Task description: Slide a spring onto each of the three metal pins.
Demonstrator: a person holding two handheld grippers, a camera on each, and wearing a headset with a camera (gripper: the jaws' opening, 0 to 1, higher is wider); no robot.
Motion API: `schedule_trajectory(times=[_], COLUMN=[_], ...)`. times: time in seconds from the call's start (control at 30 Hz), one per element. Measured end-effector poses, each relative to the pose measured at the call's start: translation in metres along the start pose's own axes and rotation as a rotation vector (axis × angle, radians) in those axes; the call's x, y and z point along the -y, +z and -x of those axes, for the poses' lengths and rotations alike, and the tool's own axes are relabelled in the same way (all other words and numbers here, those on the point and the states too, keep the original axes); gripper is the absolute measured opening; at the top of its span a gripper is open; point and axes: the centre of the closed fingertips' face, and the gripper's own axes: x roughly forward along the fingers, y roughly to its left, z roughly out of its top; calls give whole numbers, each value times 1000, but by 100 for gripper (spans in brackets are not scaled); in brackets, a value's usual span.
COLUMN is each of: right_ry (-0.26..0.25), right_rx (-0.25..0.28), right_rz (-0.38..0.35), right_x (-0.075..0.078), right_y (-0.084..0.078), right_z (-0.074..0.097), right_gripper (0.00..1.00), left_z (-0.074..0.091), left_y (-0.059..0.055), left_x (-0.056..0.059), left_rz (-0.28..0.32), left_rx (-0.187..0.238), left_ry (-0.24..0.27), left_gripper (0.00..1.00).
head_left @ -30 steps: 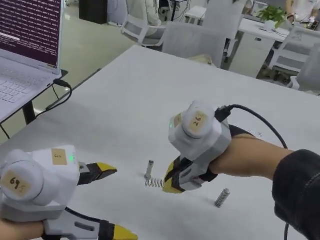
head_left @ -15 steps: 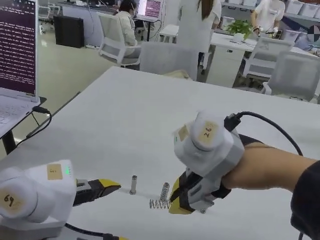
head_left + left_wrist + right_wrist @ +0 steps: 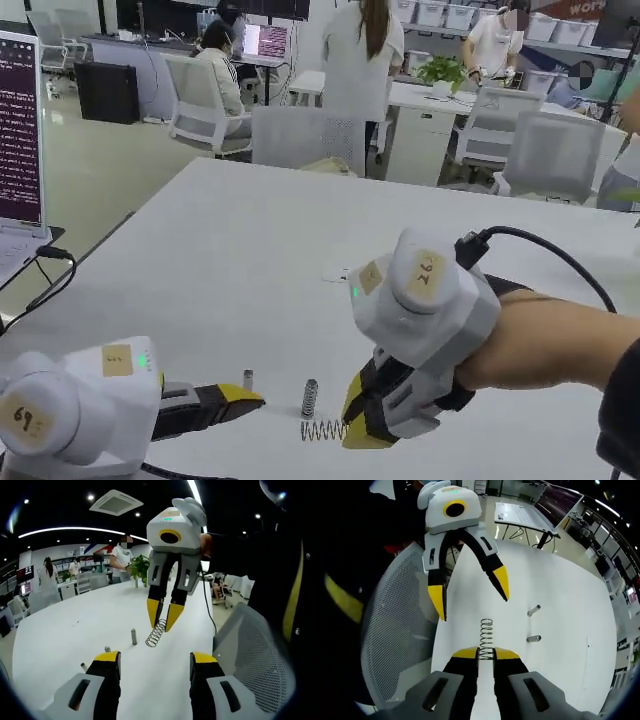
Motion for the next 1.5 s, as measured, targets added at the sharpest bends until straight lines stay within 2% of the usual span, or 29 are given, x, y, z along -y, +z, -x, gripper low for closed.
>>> schedule_trajectory(times=[0.13,0.43,0.77,1.23,1.5], right_ry=[1,12,31,53,61], right_rx=[9,19,28,24,39], right_rz=[11,33,53,65,80], right_x=[-4,-10,-15,-18,-18], right_y=[4,9,12,12,14], right_z=[3,5,2,-1,1], right_gripper=[8,8,8,8,8], left_z=[-2,-6,-7,-8,-9], left_y=[7,9,13,6,3], left_x=[5,12,17,15,15], left_rz=[-8,-29,-55,-77,-104], left_rx=[10,4,23,8,1], left_ry=[-23,-54,-78,-79,-83], left_gripper=[44,35,17,5,3])
